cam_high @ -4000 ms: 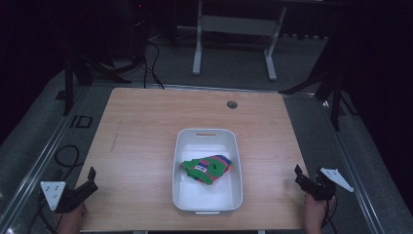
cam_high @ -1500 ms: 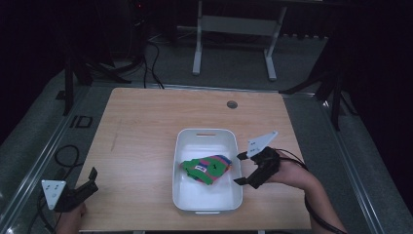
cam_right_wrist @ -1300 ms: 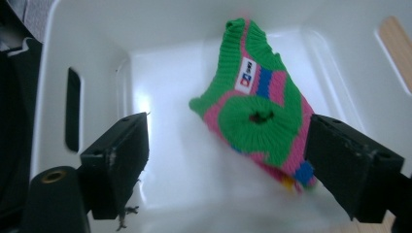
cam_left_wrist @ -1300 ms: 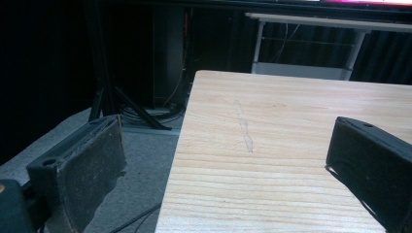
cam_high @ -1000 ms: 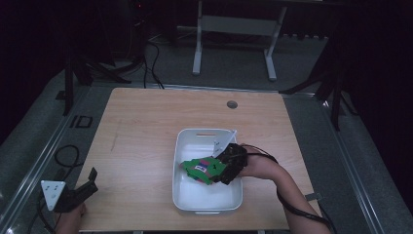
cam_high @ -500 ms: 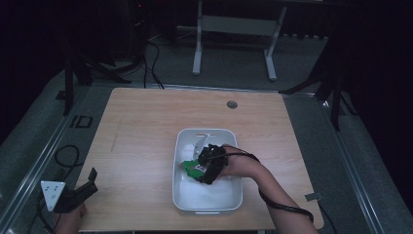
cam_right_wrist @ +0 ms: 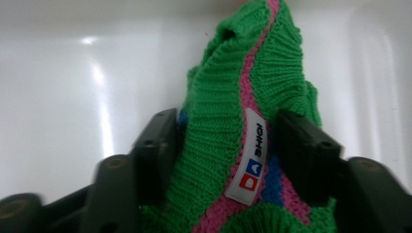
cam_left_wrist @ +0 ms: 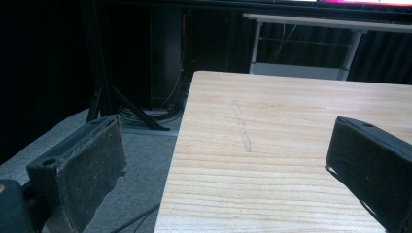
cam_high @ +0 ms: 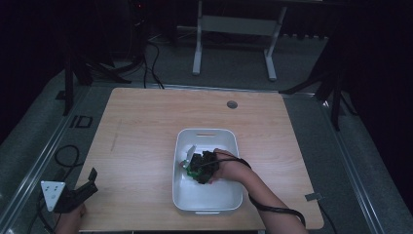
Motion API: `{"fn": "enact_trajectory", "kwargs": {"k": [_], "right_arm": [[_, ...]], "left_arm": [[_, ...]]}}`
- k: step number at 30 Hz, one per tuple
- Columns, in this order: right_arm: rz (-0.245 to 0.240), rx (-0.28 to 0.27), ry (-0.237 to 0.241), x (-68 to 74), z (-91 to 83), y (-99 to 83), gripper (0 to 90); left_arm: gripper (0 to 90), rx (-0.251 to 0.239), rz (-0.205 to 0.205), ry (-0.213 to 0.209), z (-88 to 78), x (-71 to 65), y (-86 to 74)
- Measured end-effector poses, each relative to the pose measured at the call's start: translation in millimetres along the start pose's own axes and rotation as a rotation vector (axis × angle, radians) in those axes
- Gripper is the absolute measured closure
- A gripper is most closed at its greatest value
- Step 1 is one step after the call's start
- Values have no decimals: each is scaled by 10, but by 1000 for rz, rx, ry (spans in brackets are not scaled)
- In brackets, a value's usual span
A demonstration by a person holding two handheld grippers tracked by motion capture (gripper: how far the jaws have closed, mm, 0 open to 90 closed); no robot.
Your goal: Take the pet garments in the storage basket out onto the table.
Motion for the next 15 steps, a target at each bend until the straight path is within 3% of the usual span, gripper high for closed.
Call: {"fn": "enact_trajectory", "kwargs": {"k": [1, 2, 6, 15], "right_arm": [[-10, -4, -22, 2, -5, -1, 599], [-15, -6, -45, -5, -9, 1, 626], [-8, -15, -62, -12, -38, 19, 755], [77, -165, 4, -107, -501, 52, 778]], "left_arm": [[11, 0, -1, 1, -1, 1, 0], [12, 0, -1, 1, 0, 1, 0], [12, -1, 0, 2, -2, 1, 0], [12, -1, 0, 3, -3, 1, 0]]}}
Point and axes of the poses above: each handheld gripper's, and its own axes: z roughly forward along the jaws, y roughly out of its top, x roughly to its left, the point moved 6 cm from there along z, roughly forward along the jaws, and after that the axes turned 11 degrees about z, right-handed, at the moved point
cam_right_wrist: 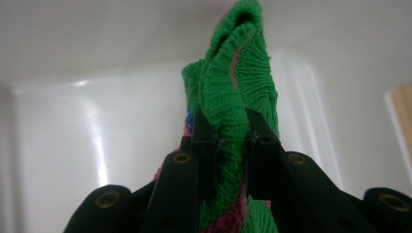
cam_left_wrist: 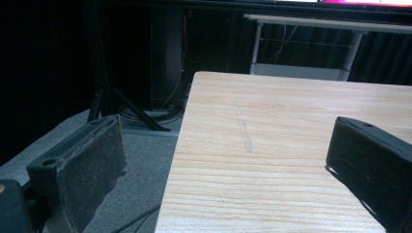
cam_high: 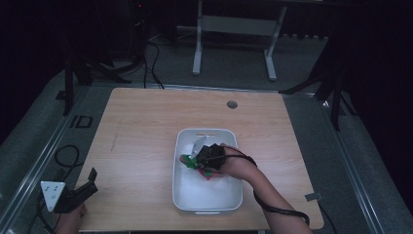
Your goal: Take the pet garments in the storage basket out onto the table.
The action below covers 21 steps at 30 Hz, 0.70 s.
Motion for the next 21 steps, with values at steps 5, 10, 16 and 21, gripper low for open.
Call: {"fn": "enact_trajectory", "kwargs": {"k": [5, 10, 16, 21], "right_arm": [[0, -52, -5, -50, -231, 41, 778], [-5, -91, -16, -70, -428, 115, 778], [-16, -138, -18, -69, -628, 226, 777], [-27, -175, -38, -90, -790, 292, 777]], "left_arm": [[11, 1, -2, 2, -1, 3, -1], [12, 2, -4, 3, 0, 5, -2], [12, 2, -10, 5, -1, 7, -2], [12, 2, -9, 5, -2, 8, -2]]}}
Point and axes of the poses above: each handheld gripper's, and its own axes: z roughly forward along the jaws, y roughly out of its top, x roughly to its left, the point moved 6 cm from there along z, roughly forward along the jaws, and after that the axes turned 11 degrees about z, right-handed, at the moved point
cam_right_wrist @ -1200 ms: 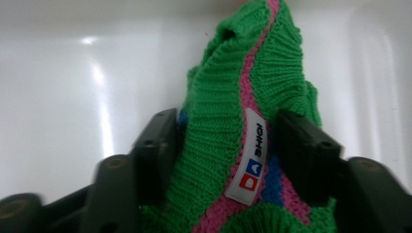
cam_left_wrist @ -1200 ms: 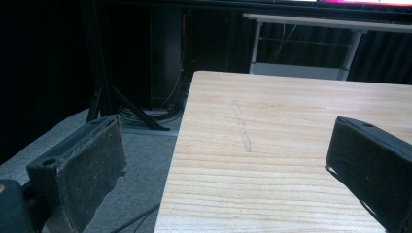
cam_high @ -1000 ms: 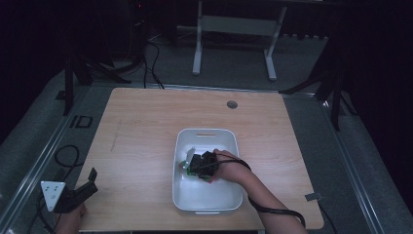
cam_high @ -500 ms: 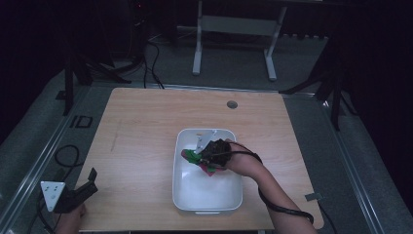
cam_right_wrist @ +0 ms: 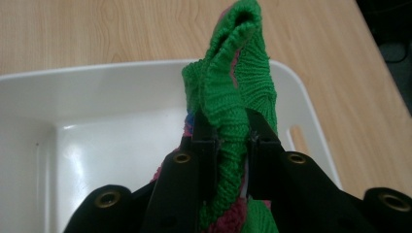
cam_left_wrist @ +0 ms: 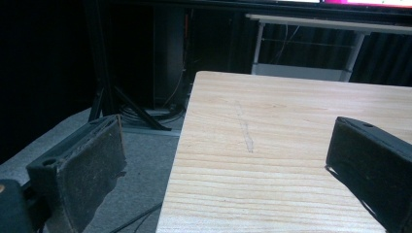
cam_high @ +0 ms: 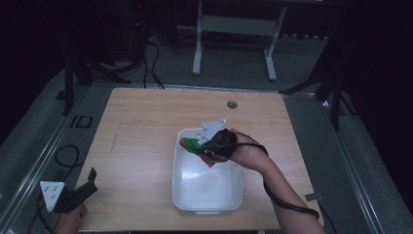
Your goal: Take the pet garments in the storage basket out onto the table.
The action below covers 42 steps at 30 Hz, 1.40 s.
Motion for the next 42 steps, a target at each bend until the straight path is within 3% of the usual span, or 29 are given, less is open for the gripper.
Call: {"fn": "enact_trajectory", "kwargs": {"k": [12, 23, 31, 35, 42], "right_arm": [[6, -62, -60, -172, -498, 109, 776], [30, -44, -147, -418, -831, -89, 775], [89, -17, -196, -658, -1014, -451, 773], [97, -1, -225, -742, -1059, -653, 772], [159, 26, -252, -896, -1137, -1010, 771]], "left_arm": [[12, -1, 2, 4, 0, -1, 0], [12, 1, 1, 5, 2, 0, 0], [12, 4, -1, 5, 2, 5, -2], [12, 4, 4, 6, 4, 1, -1], [12, 8, 5, 5, 6, 3, -2]]}}
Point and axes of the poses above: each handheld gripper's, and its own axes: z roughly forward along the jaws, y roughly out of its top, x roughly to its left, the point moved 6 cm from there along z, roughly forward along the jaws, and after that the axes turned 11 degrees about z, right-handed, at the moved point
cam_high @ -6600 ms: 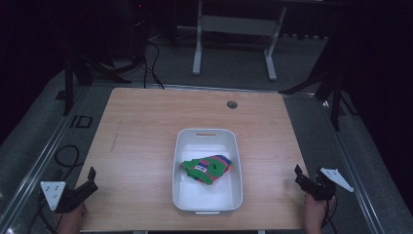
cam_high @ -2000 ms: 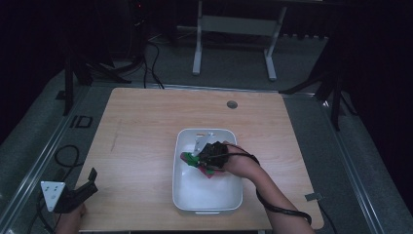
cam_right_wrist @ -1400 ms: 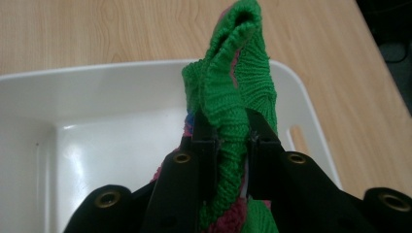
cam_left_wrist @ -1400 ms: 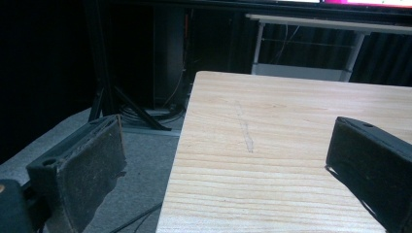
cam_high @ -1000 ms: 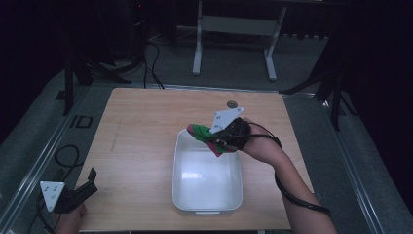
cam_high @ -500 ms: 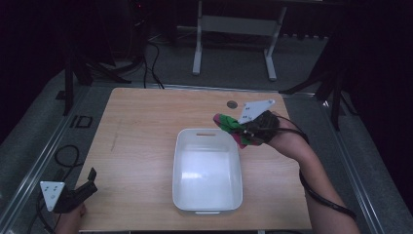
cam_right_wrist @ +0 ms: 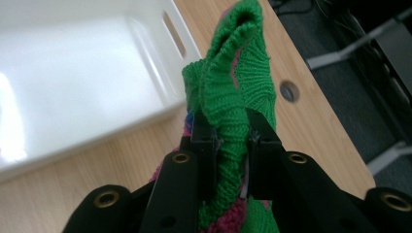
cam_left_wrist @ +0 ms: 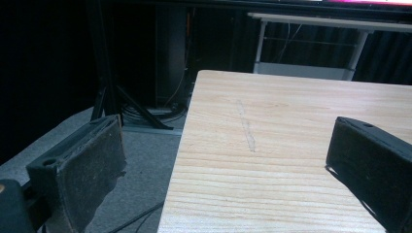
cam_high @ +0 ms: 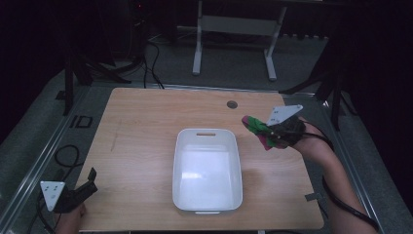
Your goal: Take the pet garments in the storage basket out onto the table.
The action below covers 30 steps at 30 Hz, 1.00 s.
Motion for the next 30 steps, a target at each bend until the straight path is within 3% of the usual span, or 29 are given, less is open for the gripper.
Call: {"fn": "enact_trajectory", "kwargs": {"k": [6, 10, 22, 24, 28, 30], "right_arm": [[39, 24, -23, -160, 8, -230, 772], [53, 45, -28, -207, 106, -347, 772], [73, 109, -19, -187, 645, -652, 769], [91, 116, -5, -160, 799, -714, 769], [100, 126, 2, -127, 947, -767, 769], [120, 135, 28, -72, 1118, -828, 768]], "left_arm": [[12, 1, 2, 1, 1, -2, 0], [12, 0, 3, 0, 3, -6, 1], [12, 1, 5, -2, 3, -8, 1], [12, 0, 9, -1, 2, -10, 2], [12, 1, 16, 1, 1, -15, 2], [12, 1, 13, 2, 1, -12, 2]]}}
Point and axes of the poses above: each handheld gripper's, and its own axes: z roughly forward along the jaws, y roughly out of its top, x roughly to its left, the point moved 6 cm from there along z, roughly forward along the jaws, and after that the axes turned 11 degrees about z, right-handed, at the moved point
